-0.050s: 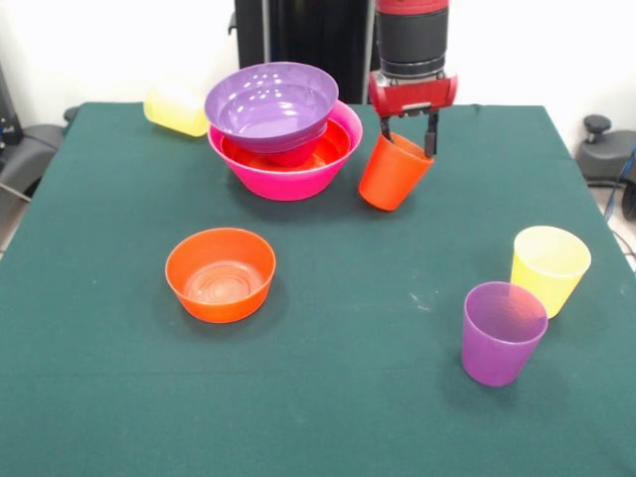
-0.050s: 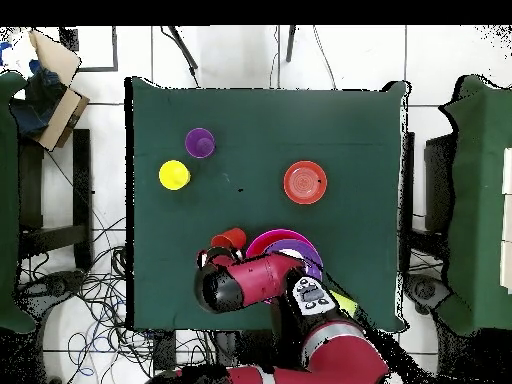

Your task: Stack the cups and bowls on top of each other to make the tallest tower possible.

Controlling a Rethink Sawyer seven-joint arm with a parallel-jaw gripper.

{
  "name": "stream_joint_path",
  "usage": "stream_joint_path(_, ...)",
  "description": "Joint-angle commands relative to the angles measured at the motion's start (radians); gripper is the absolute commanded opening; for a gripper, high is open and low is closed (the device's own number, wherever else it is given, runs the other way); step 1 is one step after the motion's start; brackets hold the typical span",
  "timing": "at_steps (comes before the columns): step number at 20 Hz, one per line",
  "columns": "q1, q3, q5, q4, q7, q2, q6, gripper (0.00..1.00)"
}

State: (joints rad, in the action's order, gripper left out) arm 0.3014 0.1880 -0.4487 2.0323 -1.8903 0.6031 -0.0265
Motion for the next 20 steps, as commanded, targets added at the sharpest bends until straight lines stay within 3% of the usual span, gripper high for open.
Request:
stream_joint_path(1,0.039,0.018,0.029,-0.026,-0.109,-0.012,-0.041,1.0)
stream_joint_path(3,0.054,0.032,0.031,-0.005,-0.1,0.022,-0.066,1.0)
stream_joint_path(9,0.1,0.089,0.084,0.112,-0.069,0.232,-0.204,1.0)
stream_joint_path(15,0.117,0.118,0.112,0.135,-0.048,0.286,-0.256,1.0)
stream_joint_path(20,0.096,0.094,0.092,0.113,-0.062,0.237,-0.218,1.0)
